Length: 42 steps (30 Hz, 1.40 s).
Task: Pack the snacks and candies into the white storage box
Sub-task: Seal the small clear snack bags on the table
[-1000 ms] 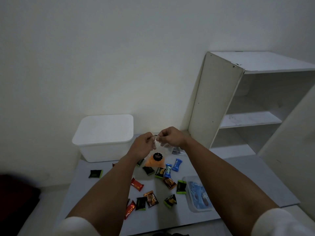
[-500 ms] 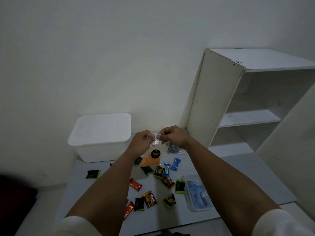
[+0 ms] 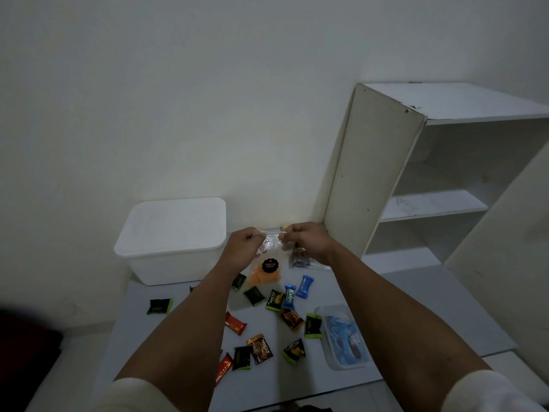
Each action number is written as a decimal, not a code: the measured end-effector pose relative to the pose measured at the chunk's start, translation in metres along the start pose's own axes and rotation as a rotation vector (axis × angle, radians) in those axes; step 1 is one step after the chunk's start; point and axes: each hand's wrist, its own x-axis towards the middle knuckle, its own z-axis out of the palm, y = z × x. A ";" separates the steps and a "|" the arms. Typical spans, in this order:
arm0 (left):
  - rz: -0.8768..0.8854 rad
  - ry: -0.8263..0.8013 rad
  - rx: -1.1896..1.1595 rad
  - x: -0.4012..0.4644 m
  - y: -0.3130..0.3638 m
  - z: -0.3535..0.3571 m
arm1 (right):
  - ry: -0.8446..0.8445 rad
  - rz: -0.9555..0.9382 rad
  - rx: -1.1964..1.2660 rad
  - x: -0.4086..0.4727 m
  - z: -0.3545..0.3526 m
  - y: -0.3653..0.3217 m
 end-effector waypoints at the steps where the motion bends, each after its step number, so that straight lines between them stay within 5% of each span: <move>1: 0.001 0.000 0.002 0.000 -0.001 0.000 | -0.004 0.000 0.003 0.000 0.000 0.000; 18: 0.037 -0.025 0.061 -0.008 -0.004 -0.004 | -0.003 -0.117 -0.162 -0.001 0.017 0.002; 42: 0.029 0.044 -0.008 -0.007 -0.005 -0.031 | 0.086 -0.073 0.059 -0.010 0.020 -0.003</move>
